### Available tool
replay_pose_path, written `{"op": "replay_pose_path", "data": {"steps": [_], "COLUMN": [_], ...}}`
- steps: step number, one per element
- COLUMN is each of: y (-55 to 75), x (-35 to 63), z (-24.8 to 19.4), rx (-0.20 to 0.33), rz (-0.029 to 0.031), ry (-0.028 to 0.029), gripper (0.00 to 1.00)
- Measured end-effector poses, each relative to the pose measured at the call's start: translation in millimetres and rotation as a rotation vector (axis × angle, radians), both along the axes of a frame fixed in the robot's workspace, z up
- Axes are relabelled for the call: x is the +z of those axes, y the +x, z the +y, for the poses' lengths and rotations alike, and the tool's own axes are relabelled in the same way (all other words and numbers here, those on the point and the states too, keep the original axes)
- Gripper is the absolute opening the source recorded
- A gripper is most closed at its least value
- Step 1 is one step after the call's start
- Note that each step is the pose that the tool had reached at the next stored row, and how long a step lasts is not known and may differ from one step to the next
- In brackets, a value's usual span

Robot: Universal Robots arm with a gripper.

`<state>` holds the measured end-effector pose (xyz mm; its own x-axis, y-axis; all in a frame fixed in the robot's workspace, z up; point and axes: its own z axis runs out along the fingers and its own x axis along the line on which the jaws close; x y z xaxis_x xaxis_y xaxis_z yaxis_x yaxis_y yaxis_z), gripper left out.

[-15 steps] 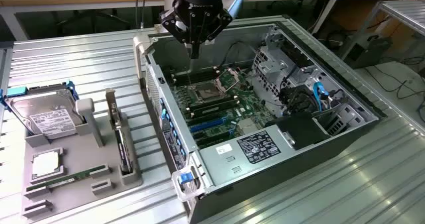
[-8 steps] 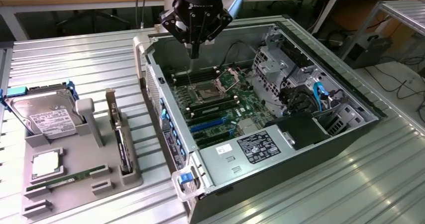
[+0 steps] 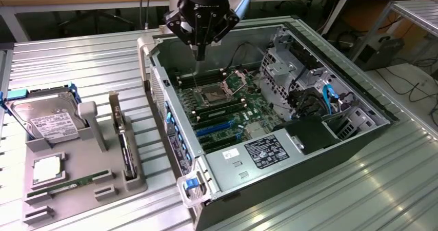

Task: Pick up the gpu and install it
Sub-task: 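Reach for the gpu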

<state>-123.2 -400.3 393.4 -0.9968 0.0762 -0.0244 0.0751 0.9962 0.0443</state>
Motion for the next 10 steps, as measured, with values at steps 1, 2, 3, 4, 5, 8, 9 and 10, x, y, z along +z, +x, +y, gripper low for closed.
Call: {"op": "replay_pose_path", "data": {"steps": [1,2,3,4,5,8,9,10], "y": [-1.3,-3.0,-4.7,-9.2,-14.2,-23.8,-27.3,-30.5], "x": [-0.1,0.0,0.0,-0.1,0.0,-0.1,0.0,0.0], "z": [-1.2,-3.1,-5.4,-10.5,-15.1,-21.9,-23.8,-25.5], "rx": [0.000,0.000,0.000,0.000,0.000,0.000,0.000,0.000], "rz": [-0.0001,-0.0001,-0.0002,-0.0008,-0.0013,-0.0022,-0.0023,-0.0024], "ry": [0.0001,0.0001,0.0001,0.0002,0.0000,0.0002,0.0000,0.0000], "gripper": [0.11,0.11,0.11,0.11,0.11,0.11,0.11,0.11]}}
